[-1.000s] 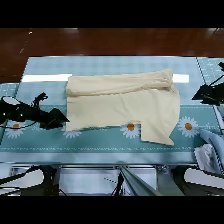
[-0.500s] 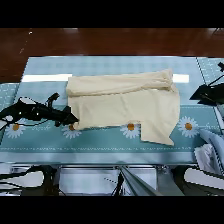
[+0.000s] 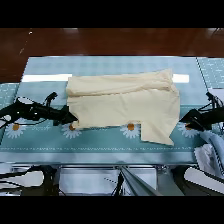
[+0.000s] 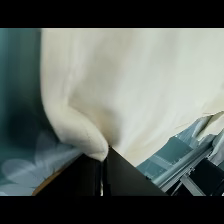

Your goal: Fold the shirts.

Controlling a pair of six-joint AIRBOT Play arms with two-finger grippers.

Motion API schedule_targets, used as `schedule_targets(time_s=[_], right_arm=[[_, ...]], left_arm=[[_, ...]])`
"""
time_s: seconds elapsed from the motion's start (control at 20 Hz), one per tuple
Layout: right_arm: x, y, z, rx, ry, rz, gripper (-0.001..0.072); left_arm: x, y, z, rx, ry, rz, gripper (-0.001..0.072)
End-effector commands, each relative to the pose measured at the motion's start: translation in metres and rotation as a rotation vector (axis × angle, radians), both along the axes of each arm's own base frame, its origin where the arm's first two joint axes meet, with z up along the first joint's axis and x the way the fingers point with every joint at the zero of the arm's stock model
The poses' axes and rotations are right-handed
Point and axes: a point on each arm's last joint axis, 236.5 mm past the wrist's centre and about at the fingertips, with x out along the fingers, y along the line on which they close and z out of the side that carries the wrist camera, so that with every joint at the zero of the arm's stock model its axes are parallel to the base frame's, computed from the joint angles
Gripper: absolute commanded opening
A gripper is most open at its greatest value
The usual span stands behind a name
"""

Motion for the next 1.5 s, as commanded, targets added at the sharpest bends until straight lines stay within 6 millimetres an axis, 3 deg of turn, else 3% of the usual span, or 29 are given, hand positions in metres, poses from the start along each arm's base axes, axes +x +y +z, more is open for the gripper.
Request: schedule_targets(time_s=[0.0,0.15,0.25,0.3,0.35,0.45,0.5,0.7,0.8,0.95,1.15,1.3,1.45], right_arm=[[0.007,0.027,-0.020,0.026,-0.049,-0.028,0.0529],[0.025,0.049,-0.027,0.019,-0.095,-0.059,0.0514],[0.033,0.057,-0.029,0.000,-0.102,-0.073,0.0323],[0.037,0.059,-0.027,0.004,-0.109,-0.073,0.0153],[0.039,0.061,-0.020,0.019,-0.110,-0.060,0.0040],[0.058,0.057,0.013,0.027,-0.187,-0.004,0.0038],[0.078,0.051,0.039,0.002,-0.275,0.013,0.0037],[0.198,0.019,0.165,-0.041,-0.756,-0.270,0.0036],[0.232,0.025,0.180,-0.063,-0.831,-0.274,0.0036],[0.277,0.038,0.164,-0.071,-0.842,-0.256,0.0036],[0.326,0.030,0.127,-0.057,-0.804,-0.306,0.0036],[0.339,0.028,0.092,-0.047,-0.747,-0.316,0.0036],[0.334,0.034,0.053,-0.029,-0.665,-0.300,0.0038]], left_arm=[[-0.002,-0.001,0.003,-0.017,0.009,-0.003,0.0026],[-0.003,-0.001,0.003,-0.018,0.010,-0.004,0.0026],[-0.002,0.000,0.003,-0.018,0.008,0.001,0.0026],[0.001,0.002,0.005,-0.019,0.002,0.005,0.0026],[0.008,0.004,0.012,-0.024,-0.020,0.002,0.0026],[0.034,0.013,0.039,-0.027,-0.115,-0.015,0.0026],[0.052,0.019,0.059,-0.021,-0.182,-0.012,0.0026],[0.139,0.022,0.147,0.009,-0.495,0.029,0.0026],[0.173,0.017,0.164,0.072,-0.615,0.065,0.0026],[0.210,0.009,0.163,0.114,-0.683,0.099,0.0026],[0.237,0.019,0.125,0.108,-0.603,0.145,0.0027],[0.245,0.024,0.088,0.097,-0.518,0.173,0.0027],[0.239,0.014,0.053,0.084,-0.444,0.152,0.0027]])
